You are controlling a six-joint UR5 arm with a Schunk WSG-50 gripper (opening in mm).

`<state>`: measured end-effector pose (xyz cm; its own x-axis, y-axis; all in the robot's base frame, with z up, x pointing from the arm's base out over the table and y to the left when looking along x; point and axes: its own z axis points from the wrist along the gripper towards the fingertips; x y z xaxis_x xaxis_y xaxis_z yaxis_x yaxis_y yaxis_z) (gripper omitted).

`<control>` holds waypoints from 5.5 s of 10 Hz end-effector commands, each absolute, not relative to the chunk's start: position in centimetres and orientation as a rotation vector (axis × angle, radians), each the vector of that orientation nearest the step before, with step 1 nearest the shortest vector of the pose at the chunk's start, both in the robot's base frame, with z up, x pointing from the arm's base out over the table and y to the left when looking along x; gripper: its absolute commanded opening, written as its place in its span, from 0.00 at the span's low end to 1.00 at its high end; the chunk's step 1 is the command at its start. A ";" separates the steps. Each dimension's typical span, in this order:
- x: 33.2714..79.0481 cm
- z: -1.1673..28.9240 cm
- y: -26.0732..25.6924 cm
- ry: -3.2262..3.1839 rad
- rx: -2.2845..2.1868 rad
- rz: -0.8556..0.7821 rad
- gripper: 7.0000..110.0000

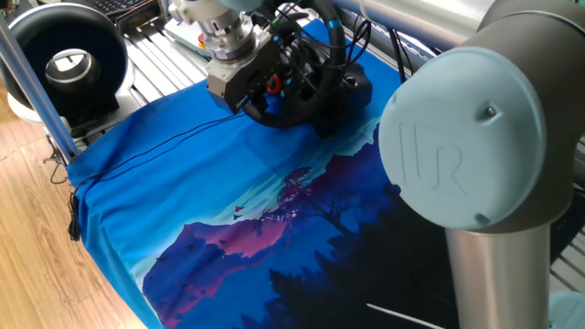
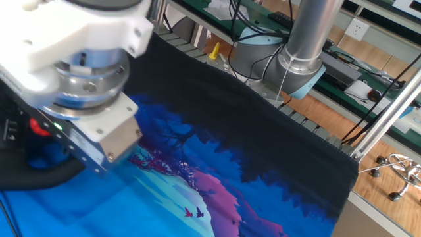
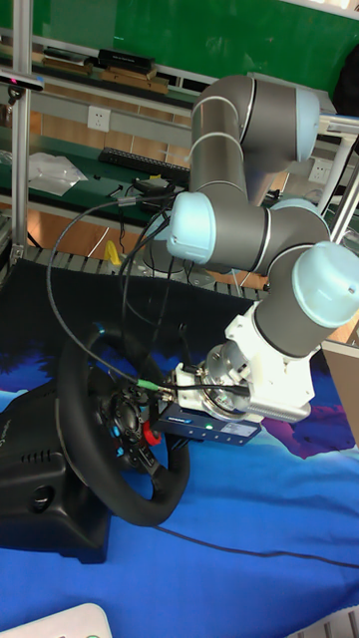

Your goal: Rotate the steering wheel 90 degrees clockwise

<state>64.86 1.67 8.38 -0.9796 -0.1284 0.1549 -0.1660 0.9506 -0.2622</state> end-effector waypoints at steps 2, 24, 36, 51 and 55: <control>67.1 9.8 -0.6 -3.021 0.267 0.493 0.00; 69.3 10.6 0.4 -3.110 0.360 0.570 0.00; 70.0 12.3 -0.5 -3.130 0.498 0.550 0.00; 67.5 7.3 -0.4 -2.949 0.373 0.464 0.00; 68.4 7.8 0.4 -2.965 0.333 0.534 0.00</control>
